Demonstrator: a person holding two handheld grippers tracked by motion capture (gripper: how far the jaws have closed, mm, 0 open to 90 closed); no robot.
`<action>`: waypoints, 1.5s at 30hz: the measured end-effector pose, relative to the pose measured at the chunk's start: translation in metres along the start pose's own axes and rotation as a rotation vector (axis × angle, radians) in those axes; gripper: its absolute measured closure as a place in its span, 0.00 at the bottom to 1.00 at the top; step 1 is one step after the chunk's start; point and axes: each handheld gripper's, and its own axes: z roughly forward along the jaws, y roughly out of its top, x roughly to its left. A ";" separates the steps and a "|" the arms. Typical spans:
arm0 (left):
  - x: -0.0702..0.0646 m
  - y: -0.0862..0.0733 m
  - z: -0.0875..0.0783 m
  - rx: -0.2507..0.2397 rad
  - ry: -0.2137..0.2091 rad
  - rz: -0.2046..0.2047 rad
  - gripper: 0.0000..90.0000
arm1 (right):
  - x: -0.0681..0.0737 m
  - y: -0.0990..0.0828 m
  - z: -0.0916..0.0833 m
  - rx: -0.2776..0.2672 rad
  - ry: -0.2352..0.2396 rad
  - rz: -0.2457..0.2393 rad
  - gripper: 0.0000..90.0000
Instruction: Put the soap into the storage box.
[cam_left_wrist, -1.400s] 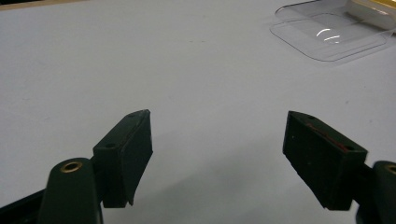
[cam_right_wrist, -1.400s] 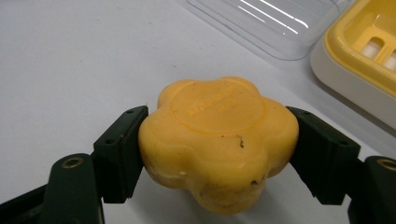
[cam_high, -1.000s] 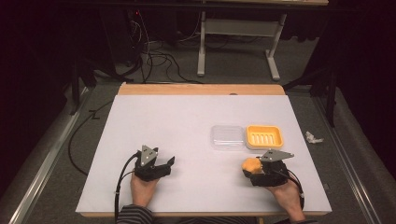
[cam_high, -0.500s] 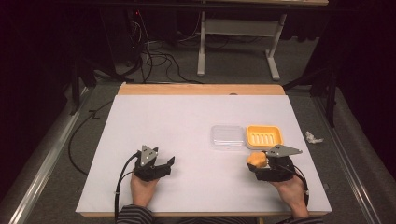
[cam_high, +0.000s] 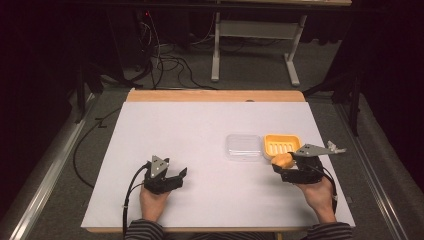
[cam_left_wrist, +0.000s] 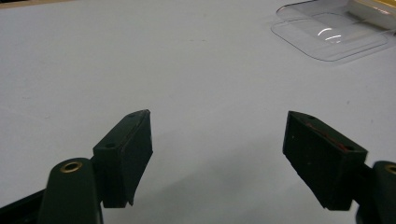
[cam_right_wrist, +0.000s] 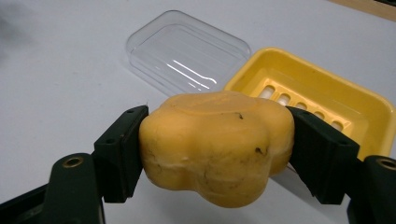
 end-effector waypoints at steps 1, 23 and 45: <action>0.000 0.000 0.000 0.003 0.000 0.001 0.28 | -0.001 0.000 0.000 0.000 -0.001 0.002 0.29; 0.000 0.000 0.000 0.001 -0.003 0.001 0.28 | -0.036 0.019 0.007 -0.019 -0.040 0.082 0.30; 0.000 0.000 0.000 0.006 0.001 -0.004 0.28 | -0.062 0.023 0.040 0.005 -0.088 0.147 0.31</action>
